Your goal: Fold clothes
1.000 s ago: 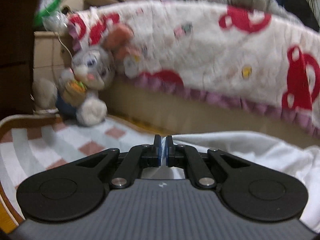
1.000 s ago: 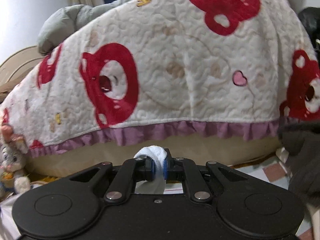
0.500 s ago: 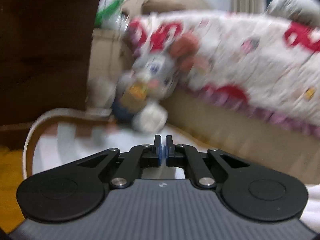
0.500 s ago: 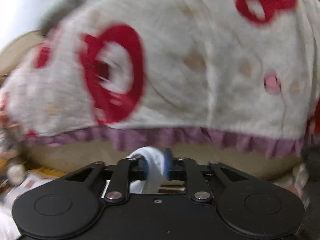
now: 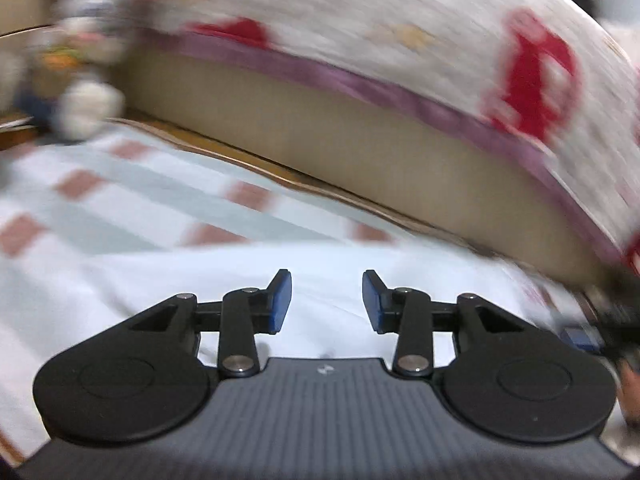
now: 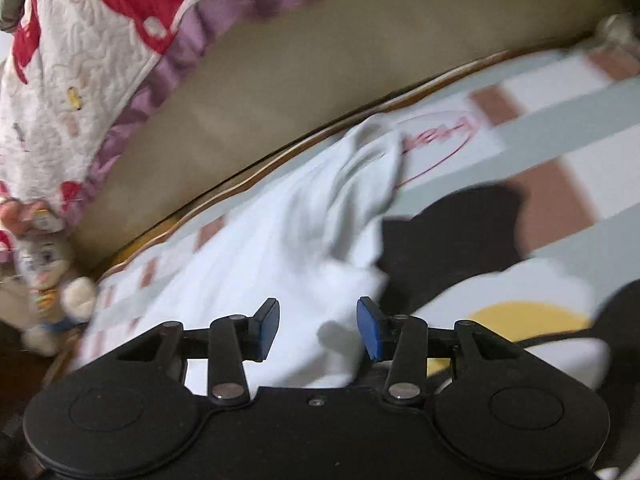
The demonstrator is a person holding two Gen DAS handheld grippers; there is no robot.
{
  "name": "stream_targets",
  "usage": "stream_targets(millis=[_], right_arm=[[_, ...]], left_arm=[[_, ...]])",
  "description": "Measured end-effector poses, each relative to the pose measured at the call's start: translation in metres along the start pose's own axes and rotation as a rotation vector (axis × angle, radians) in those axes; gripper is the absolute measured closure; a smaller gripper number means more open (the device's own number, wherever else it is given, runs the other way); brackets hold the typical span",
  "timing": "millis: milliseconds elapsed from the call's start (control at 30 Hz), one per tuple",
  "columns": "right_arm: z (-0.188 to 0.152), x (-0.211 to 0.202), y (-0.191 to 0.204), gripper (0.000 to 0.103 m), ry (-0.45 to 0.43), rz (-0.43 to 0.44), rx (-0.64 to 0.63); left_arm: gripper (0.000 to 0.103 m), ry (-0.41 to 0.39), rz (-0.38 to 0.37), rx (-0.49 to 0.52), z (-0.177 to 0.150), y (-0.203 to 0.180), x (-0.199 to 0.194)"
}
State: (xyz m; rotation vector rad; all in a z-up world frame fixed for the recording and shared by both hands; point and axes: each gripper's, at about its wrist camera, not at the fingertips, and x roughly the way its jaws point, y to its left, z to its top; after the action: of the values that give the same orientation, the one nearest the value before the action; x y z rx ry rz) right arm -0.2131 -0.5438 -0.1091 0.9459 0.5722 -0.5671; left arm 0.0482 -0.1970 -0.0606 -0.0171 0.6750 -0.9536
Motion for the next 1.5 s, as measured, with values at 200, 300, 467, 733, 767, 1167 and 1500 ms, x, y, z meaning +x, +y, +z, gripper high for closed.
stream_targets(millis=[200, 300, 467, 733, 767, 1167, 1500], right_arm=[[0.000, 0.025, -0.009, 0.053, 0.047, -0.064, -0.014], [0.001, 0.038, -0.023, 0.053, 0.139, 0.009, 0.059], [0.000, 0.036, -0.024, 0.096, 0.129, 0.071, 0.080], [0.026, -0.088, 0.007, 0.098, -0.123, 0.122, -0.165], [0.023, -0.087, 0.003, 0.096, -0.108, 0.080, -0.132], [0.021, -0.104, -0.005, 0.097, -0.017, 0.454, -0.002], [0.015, -0.083, -0.011, 0.096, -0.012, 0.200, -0.101]], left_arm=[[0.065, 0.033, -0.128, 0.140, -0.027, -0.059, 0.022], [0.065, 0.030, -0.145, 0.189, -0.036, -0.067, 0.020], [0.065, 0.031, -0.170, 0.208, -0.037, -0.072, 0.023], [0.062, -0.152, -0.318, 0.247, -0.039, -0.084, -0.011], [0.062, -0.145, -0.333, 0.219, -0.040, -0.088, -0.014], [0.045, -0.036, -0.312, 0.375, -0.089, -0.179, 0.010], [0.054, 0.268, -0.190, 0.258, -0.106, -0.146, 0.085]])
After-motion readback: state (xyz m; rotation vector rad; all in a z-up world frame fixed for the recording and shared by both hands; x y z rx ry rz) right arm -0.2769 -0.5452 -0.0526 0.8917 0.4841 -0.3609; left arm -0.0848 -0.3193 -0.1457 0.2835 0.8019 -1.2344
